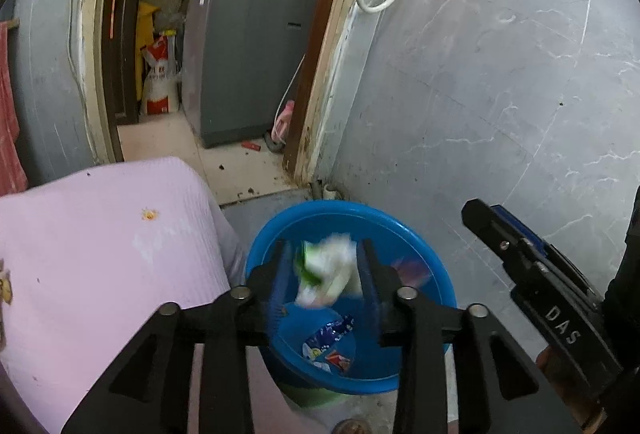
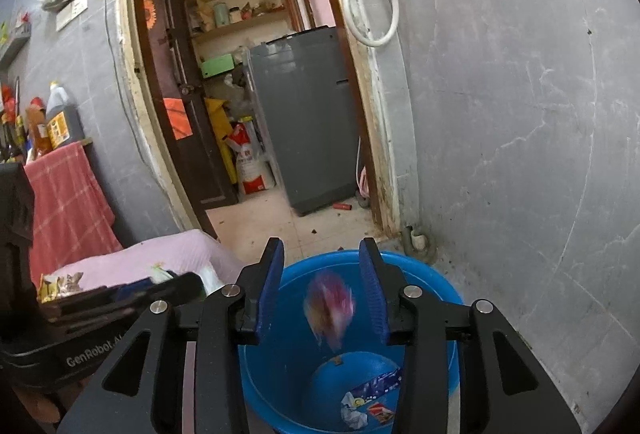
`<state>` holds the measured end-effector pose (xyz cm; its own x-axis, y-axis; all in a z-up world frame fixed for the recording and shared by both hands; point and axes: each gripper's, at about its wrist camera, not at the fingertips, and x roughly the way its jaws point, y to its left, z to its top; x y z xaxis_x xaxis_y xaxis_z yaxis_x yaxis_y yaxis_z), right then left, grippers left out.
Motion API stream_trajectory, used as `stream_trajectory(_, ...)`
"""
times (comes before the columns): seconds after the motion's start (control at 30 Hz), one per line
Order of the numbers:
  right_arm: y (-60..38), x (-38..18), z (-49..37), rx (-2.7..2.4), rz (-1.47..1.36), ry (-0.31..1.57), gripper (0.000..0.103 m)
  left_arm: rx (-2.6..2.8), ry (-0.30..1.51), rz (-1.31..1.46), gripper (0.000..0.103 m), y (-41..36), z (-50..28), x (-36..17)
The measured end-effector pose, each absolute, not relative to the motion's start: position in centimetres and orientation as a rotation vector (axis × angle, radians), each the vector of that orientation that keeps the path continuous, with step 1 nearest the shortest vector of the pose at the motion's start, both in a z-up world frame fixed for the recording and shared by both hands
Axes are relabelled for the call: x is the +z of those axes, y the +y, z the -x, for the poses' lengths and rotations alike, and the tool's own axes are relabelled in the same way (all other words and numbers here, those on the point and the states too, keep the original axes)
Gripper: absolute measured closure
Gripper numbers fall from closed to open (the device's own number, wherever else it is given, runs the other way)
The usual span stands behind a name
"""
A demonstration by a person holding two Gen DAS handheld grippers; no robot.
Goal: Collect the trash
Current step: 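Open the right tool to drop the onion peel into the bucket, then move both open tools back over the remaining trash on the table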
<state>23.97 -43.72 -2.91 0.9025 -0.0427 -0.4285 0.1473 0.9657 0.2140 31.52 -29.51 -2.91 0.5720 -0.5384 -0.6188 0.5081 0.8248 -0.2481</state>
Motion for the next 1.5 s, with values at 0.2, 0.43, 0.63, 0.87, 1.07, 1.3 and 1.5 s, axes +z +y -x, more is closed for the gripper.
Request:
stream_trajectory(0.2,-43.5,-2.3,-23.3,-0.1,-0.245,0.418,0.059,-0.609,0.758,0.071,0.066,-28.7,-31.5,-2.5)
stream_trajectory(0.43,-42.2,0.0,-22.6,-0.079,-0.223,0.362,0.048,-0.558,0.678,0.145,0.044,-25.4,-30.9,0.2)
stream_trajectory(0.63,-40.7,2.3,-21.9,-0.048,-0.22,0.292,0.022,-0.465,0.546,0.21,0.006,-20.7,-29.8,3.2)
stream_trajectory(0.87,-38.5,4.3,-21.5,0.005,-0.218,0.231,0.0,-0.355,0.43,0.198,0.002,-15.8,-28.3,6.1)
stream_trajectory(1.07,-35.9,5.4,-21.4,0.046,-0.195,0.205,0.0,-0.298,0.371,0.178,0.002,-12.5,-26.7,7.4)
stream_trajectory(1.3,-32.2,6.4,-21.4,0.108,-0.179,0.171,0.0,-0.22,0.328,0.157,0.002,-8.8,-24.8,8.1)
stream_trajectory(1.5,-28.6,6.4,-22.2,0.184,-0.159,0.176,0.0,-0.136,0.316,0.128,0.002,-5.5,-23.6,8.0)
